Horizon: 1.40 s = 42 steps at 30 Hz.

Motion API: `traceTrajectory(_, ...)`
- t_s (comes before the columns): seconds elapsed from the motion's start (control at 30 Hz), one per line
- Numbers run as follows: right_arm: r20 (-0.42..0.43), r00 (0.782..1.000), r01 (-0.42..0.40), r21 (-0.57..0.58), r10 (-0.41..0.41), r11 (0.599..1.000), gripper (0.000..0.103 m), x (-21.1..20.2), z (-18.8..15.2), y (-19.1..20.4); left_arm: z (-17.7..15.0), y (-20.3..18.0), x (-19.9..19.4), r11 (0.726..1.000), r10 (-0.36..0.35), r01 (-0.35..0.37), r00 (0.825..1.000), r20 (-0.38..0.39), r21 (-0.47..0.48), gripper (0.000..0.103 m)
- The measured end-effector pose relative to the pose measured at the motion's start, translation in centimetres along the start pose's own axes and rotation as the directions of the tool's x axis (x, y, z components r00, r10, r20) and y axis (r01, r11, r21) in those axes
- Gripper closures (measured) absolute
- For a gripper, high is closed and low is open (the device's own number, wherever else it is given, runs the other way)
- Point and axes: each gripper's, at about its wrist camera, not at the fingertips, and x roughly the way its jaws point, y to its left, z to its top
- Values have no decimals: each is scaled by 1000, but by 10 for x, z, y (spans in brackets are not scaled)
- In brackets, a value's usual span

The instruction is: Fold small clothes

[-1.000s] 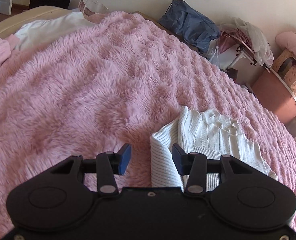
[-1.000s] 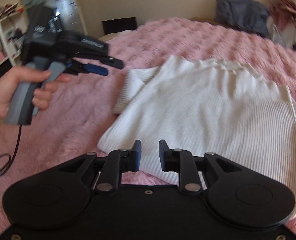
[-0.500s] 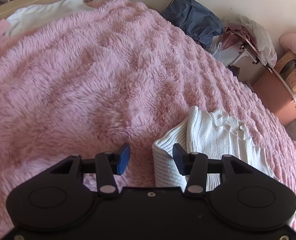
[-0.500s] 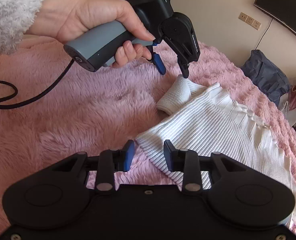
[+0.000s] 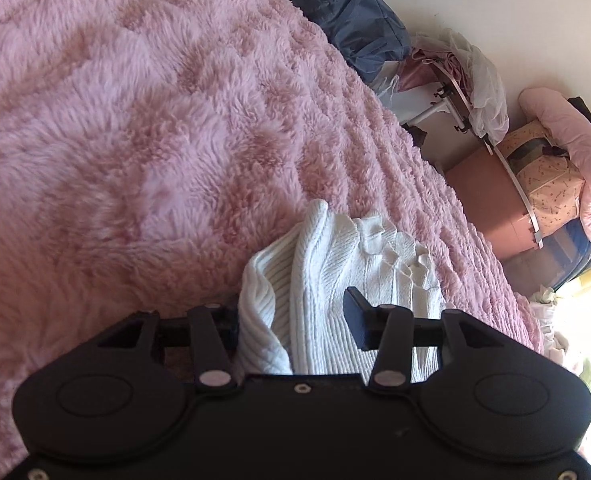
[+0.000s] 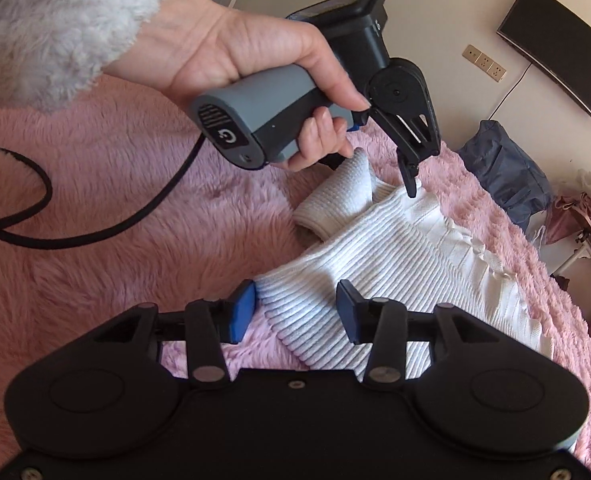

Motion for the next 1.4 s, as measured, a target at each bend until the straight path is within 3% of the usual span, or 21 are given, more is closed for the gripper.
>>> traceTrajectory(0.03,-8,1000,-14,16,14,1000,70,-1,0,1,0,-3,2,1000,3,-3,1000,-3,18,63)
traceTrajectory(0.07,-9,1000,-20,27,21,999,72,-1,-1,0,0,-5,3,1000,5,-5,1000,-10,30,79)
traceTrajectory(0.13,-9,1000,-28,47,29,998,82,-2,0,-2,0,-4,5,999,29,-29,999,-17,21,93)
traceTrajectory(0.43,29,998,-52,175,48,983,90,-22,5,-19,5,-13,-14,999,-34,35,999,13,-26,96)
traceTrajectory(0.63,86,996,-26,258,4,966,91,-52,6,-46,14,-66,-27,996,-68,67,998,18,51,96)
traceTrajectory(0.83,116,990,30,362,-77,932,91,-86,-3,-87,19,-124,-19,993,-103,102,995,-1,58,96)
traceTrajectory(1.1,73,983,115,471,-168,875,92,-117,-42,-138,-2,-214,27,979,-132,141,989,-67,150,97)
traceTrajectory(1.4,-18,984,148,621,-175,770,92,-115,-104,-175,-53,-260,110,974,-72,105,984,-163,200,97)
